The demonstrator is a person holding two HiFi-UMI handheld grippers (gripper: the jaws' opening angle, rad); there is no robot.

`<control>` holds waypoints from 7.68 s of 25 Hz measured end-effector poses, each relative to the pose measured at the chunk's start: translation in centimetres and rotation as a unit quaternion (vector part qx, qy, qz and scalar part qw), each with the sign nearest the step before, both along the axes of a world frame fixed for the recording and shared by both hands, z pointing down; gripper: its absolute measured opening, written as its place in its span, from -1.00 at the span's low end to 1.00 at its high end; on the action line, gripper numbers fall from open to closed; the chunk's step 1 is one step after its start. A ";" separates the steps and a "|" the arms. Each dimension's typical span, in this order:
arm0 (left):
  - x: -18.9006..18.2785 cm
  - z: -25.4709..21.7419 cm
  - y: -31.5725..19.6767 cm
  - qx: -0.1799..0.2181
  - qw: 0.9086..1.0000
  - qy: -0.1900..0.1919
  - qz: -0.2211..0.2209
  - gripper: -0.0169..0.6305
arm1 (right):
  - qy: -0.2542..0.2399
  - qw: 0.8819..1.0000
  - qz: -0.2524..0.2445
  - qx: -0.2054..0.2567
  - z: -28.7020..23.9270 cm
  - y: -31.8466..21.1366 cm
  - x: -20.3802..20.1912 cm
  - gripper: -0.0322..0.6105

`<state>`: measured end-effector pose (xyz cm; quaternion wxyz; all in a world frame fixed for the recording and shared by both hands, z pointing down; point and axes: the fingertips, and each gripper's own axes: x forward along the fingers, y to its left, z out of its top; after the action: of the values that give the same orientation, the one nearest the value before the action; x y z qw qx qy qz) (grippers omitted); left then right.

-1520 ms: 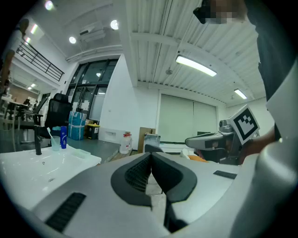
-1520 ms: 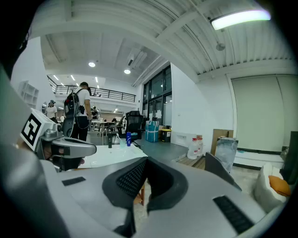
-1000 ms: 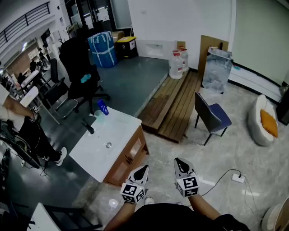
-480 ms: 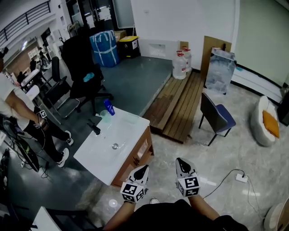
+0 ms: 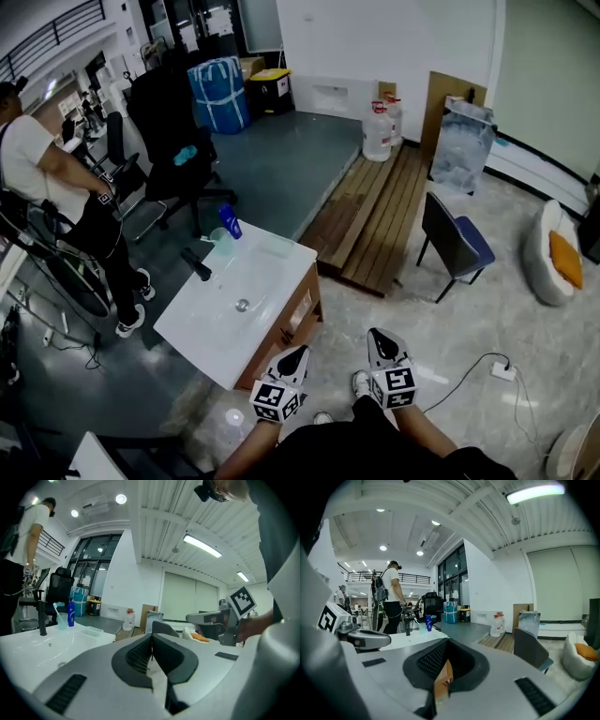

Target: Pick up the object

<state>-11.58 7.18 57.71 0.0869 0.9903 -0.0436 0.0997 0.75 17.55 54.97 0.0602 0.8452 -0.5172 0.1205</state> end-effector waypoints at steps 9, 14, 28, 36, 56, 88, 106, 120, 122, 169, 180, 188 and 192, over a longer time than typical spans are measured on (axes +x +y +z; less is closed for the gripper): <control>4.8 -2.6 -4.0 0.016 0.999 0.019 -0.043 -0.89 | 0.017 0.999 -0.045 0.014 -1.9 -5.0 5.3 -0.84; 7.9 -2.7 -5.3 0.020 0.998 0.015 -0.061 -0.89 | 0.017 0.997 -0.071 0.016 -2.0 -7.2 8.5 -0.84; 14.9 -1.8 -7.2 0.021 0.992 -0.008 -0.122 -0.88 | 0.000 0.991 -0.133 0.008 -0.3 -10.7 17.1 -0.84; 15.6 -1.2 -8.5 0.014 0.987 -0.020 -0.157 -0.89 | -0.013 0.985 -0.170 0.005 0.3 -13.1 18.1 -0.84; 11.8 0.6 -22.4 -0.004 0.970 0.000 -0.245 -0.88 | 0.030 0.965 -0.258 -0.025 3.0 -30.2 15.1 -0.84; 8.9 3.1 -28.0 -0.039 0.931 -0.021 -0.363 -0.89 | 0.011 0.912 -0.397 -0.100 7.9 -39.6 12.2 -0.84; 7.8 5.0 -27.1 -0.061 0.900 -0.041 -0.429 -0.89 | -0.001 0.890 -0.423 -0.171 14.9 -41.2 12.4 -0.12; 6.5 5.9 -26.8 -0.066 0.888 -0.055 -0.452 -0.88 | -0.018 0.877 -0.410 -0.250 22.4 -44.9 12.3 0.34; 6.0 6.1 -26.8 -0.068 0.884 -0.057 -0.458 -0.88 | -0.016 0.875 -0.408 -0.261 22.8 -45.2 12.1 0.35; 8.0 2.3 -30.0 -0.039 0.900 -0.004 -0.434 -0.88 | 0.009 0.915 -0.390 -0.107 8.0 -47.0 12.9 0.34; 8.5 0.2 -30.6 -0.021 0.904 0.008 -0.427 -0.88 | 0.032 0.916 -0.396 -0.056 2.7 -45.9 13.3 0.34; 9.1 -0.8 -31.1 -0.007 0.909 0.009 -0.416 -0.88 | 0.036 0.918 -0.394 -0.032 0.2 -46.2 13.3 0.34; 9.3 -1.2 -31.5 0.002 0.910 0.009 -0.415 -0.89 | 0.039 0.918 -0.394 -0.022 -0.4 -46.7 13.2 0.34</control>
<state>-2.26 -24.35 56.53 0.1185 0.8841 -0.4497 0.0461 13.99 -29.10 54.56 0.1416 0.5757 -0.8027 0.0650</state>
